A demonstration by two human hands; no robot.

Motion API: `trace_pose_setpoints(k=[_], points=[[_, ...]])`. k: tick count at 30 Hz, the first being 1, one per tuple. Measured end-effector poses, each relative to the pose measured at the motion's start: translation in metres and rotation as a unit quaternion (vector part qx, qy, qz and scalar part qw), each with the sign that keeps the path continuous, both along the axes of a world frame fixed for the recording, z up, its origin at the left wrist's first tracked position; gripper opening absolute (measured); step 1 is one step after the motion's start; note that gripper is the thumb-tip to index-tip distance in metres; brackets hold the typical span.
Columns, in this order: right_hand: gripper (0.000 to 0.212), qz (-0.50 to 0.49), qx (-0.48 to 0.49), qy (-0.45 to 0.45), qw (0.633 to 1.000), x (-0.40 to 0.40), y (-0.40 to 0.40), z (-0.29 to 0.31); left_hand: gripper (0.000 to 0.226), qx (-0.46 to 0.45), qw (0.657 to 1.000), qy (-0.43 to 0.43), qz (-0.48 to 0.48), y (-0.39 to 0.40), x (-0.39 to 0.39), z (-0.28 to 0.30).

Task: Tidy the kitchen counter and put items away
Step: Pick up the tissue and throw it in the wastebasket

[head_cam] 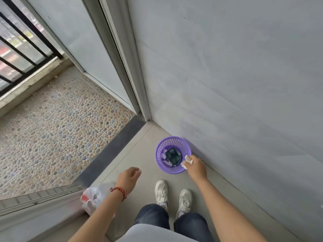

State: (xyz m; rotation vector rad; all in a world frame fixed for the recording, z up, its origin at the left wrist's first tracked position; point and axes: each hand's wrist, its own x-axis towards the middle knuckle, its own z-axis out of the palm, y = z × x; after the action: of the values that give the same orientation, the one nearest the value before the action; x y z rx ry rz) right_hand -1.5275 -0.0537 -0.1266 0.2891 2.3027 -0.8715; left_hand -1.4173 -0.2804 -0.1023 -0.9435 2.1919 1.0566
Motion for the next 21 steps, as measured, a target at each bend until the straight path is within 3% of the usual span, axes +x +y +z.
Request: trace_pose_setpoints(k=[8,16,21], points=[[0.046,0.014,0.009,-0.004,1.0,-0.015,-0.004,-0.004,0.033,0.02,0.999,-0.007,0.038,-0.004,0.015,-0.01],[0.04,0.033,0.01,-0.014,0.999,-0.005,0.037,0.012,0.033,0.003,0.996,0.0,0.086,-0.007,0.03,0.002],[0.032,0.094,0.009,-0.015,0.995,-0.018,0.046,0.016,0.033,-0.009,0.984,0.019,0.177,0.015,0.055,0.019]])
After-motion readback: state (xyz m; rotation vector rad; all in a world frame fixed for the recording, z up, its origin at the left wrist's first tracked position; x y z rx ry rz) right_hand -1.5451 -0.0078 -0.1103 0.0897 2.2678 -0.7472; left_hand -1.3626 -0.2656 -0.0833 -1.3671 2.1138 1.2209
